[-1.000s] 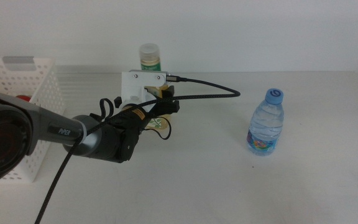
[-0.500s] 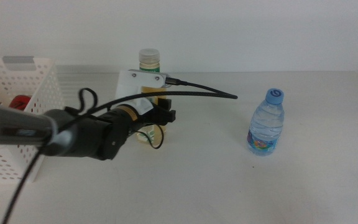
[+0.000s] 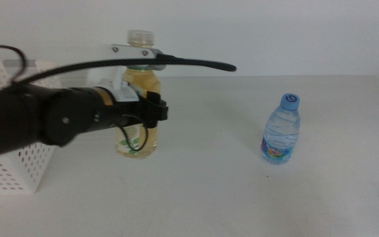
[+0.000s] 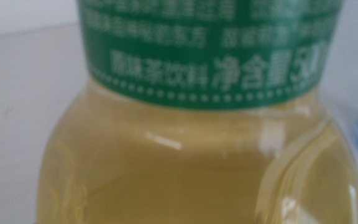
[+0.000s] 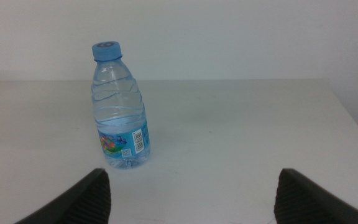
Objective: Use arms to grab the bottles and put them into the dustbin to the left of the table.
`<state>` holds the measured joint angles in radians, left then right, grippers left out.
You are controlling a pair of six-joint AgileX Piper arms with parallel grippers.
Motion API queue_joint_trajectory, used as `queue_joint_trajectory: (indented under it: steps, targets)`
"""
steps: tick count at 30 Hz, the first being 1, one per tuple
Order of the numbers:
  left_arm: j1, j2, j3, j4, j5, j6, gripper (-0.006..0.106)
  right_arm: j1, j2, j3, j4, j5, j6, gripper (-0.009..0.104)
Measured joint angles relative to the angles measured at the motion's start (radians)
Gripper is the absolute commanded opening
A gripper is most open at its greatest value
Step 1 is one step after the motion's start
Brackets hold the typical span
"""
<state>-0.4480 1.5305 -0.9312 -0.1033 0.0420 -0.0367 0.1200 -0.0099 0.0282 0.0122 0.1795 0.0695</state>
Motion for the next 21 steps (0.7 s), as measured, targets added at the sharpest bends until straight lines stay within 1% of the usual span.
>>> queue_joint_trajectory:
  steps: [3,7,10,12,16,21]
  targets:
    - [0.031,-0.057,-0.021,0.000,0.169,0.000,0.007,0.000,0.000,0.000,0.000,0.000,0.000,0.072]
    - [0.110,-0.074,-0.123,0.001,0.442,0.005,0.009,0.000,0.000,0.000,0.000,0.000,0.000,0.072]
    - [0.183,-0.074,-0.207,0.001,0.620,0.037,0.009,0.000,0.000,0.000,0.000,0.000,0.000,0.072]
    - [0.230,-0.074,-0.264,-0.003,0.710,0.089,0.009,0.000,0.000,0.000,0.000,0.000,0.000,0.072]
    - [0.356,-0.059,-0.419,-0.052,0.900,0.204,0.009,0.000,0.000,0.000,0.000,0.000,0.000,0.072]
    - [0.531,0.028,-0.628,-0.114,1.101,0.311,0.009,0.000,0.000,0.000,0.000,0.000,0.000,0.072]
